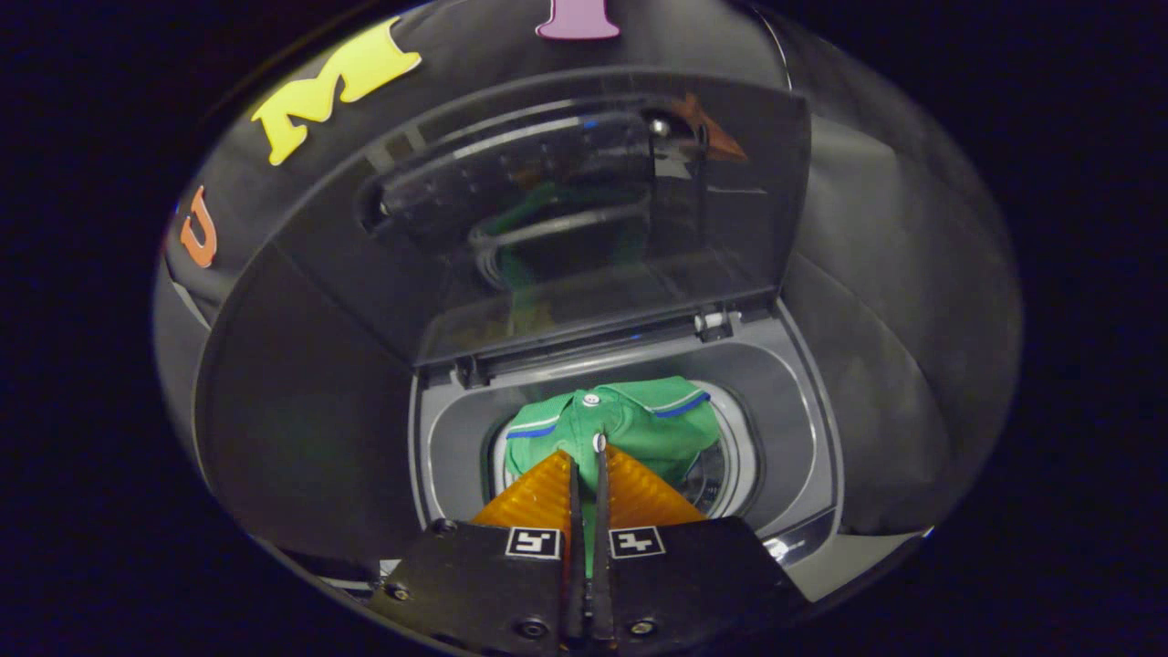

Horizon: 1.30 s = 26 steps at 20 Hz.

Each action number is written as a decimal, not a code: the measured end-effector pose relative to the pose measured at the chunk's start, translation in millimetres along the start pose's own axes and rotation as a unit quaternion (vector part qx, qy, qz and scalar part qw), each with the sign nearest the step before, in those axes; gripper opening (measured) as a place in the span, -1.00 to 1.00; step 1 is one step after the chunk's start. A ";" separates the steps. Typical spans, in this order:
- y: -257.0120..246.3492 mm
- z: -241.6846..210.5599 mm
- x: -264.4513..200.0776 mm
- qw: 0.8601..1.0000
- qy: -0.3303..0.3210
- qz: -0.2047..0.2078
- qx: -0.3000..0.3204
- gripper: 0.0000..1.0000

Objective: Put the clothes into the washing machine and then close the washing machine lid.

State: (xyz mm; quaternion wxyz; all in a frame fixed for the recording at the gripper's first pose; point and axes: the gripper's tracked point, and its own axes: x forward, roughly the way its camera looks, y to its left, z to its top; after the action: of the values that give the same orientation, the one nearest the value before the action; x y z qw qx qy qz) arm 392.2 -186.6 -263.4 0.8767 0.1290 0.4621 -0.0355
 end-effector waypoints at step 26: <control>49.5 104.7 -83.5 0.976 -0.155 -0.030 -0.147 0.50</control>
State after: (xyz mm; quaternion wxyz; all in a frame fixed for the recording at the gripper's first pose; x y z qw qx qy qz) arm 437.4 -170.7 -128.9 0.9455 -0.0226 0.3247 -0.0126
